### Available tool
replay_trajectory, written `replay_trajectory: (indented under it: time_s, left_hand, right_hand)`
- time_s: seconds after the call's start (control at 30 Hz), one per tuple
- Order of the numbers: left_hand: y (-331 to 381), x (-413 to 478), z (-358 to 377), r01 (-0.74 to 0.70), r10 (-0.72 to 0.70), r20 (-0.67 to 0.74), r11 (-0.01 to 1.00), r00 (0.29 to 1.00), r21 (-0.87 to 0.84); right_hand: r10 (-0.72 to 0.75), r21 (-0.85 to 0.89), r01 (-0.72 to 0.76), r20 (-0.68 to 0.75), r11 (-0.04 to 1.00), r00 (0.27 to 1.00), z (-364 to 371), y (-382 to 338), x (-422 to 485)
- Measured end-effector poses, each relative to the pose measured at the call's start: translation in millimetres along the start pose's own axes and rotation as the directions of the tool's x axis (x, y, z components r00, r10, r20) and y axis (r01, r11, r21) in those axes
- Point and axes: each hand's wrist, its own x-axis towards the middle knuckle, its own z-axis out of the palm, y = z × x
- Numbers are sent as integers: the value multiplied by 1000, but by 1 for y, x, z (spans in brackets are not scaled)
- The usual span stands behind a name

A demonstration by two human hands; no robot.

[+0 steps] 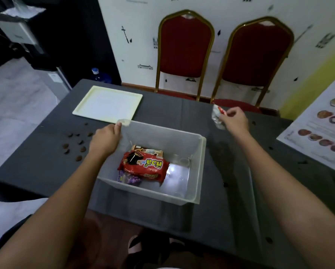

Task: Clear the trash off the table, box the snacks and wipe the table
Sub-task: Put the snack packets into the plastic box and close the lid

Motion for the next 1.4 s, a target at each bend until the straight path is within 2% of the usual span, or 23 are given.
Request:
replay_trajectory:
  time_s: [0.07, 0.13, 0.17, 0.2, 0.27, 0.3, 0.33, 0.4, 0.43, 0.53, 0.6, 0.7, 0.83, 0.9, 0.97, 1.03, 1.07, 1.1, 1.13, 1.2, 1.27, 1.33, 1.4]
  left_hand:
    - [1, -1, -1, 6, -6, 4, 1000, 1000, -3]
    - [1, -3, -2, 9, -9, 4, 1000, 1000, 2]
    - [2, -3, -1, 13, -13, 7, 1000, 1000, 2]
    - [1, -2, -1, 18, -18, 9, 1000, 1000, 4]
    - [1, -2, -2, 19, -19, 15, 1000, 1000, 1]
    - [1, -3, -2, 11, -11, 16, 1000, 1000, 2]
    - [0, -2, -1, 1, -1, 14, 1000, 1000, 4]
    - [-1, -2, -1, -15, 15, 12, 1000, 1000, -1]
    - [-1, -2, -1, -19, 19, 11, 1000, 1000, -2]
    - [-1, -2, 0, -15, 15, 6, 1000, 1000, -2]
    - [0, -2, 0, -21, 21, 0, 1000, 1000, -6]
    - [0, -2, 0, -1, 1, -3, 1000, 1000, -18]
    - [-1, -1, 1, 12, -12, 6, 1000, 1000, -18]
    - [-5, 0, 1, 59, -51, 61, 990, 997, -129]
    - [-13, 6, -2, 190, -133, 184, 921, 974, -341]
    - [-22, 13, -5, 299, -174, 290, 829, 941, -473]
    - [-26, 17, -7, 311, -182, 299, 823, 937, -475]
    - [-30, 22, -9, 295, -174, 292, 845, 940, -446]
    - [-34, 27, -9, 263, -158, 277, 879, 948, -397]
    - [-43, 40, -8, 175, -116, 259, 960, 959, -218]
    - [-49, 53, -6, 80, -78, 274, 997, 959, 4]
    - [-49, 66, -1, -33, -21, 309, 985, 951, 167]
    - [-46, 80, 7, -163, 69, 358, 957, 931, 239]
  right_hand:
    - [-212, 127, 186, 239, 974, 948, -5, -45, -16]
    - [-354, 230, 273, 497, 934, 792, -6, -84, -44]
    - [-377, 225, 306, 633, 925, 676, -4, -96, -59]
    - [-363, 179, 366, 765, 913, 532, 5, -102, -74]
    - [-200, 16, 566, 944, 824, 264, 34, -96, -105]
    - [-88, -77, 686, 975, 723, 203, 52, -83, -121]
    - [5, -163, 795, 980, 584, 197, 69, -70, -135]
    - [73, -274, 918, 962, 286, 264, 94, -45, -158]
    - [75, -305, 931, 952, 202, 296, 100, -36, -166]
    - [165, -353, 926, 929, 135, 330, 107, -27, -175]
    - [244, -374, 915, 911, 151, 332, 103, -39, -173]
    - [201, -399, 894, 911, 206, 360, 98, -53, -161]
    - [420, -353, 920, 870, 168, 257, 98, -36, -157]
    - [419, -384, 904, 864, 190, 279, 95, -37, -155]
    - [266, -452, 809, 889, 375, 373, 85, -53, -148]
    - [-99, -406, 679, 812, 611, 575, 71, -74, -139]
    - [-284, -356, 632, 670, 688, 686, 66, -81, -133]
    - [-419, -318, 608, 495, 728, 761, 63, -85, -128]
    - [-498, -326, 604, 356, 727, 791, 61, -84, -123]
    - [-498, -457, 571, 282, 682, 820, 64, -72, -114]
    - [-362, -603, 492, 333, 628, 871, 73, -57, -109]
    - [-307, -672, 441, 317, 594, 897, 83, -50, -111]
    - [-319, -685, 407, 261, 604, 911, 89, -51, -113]
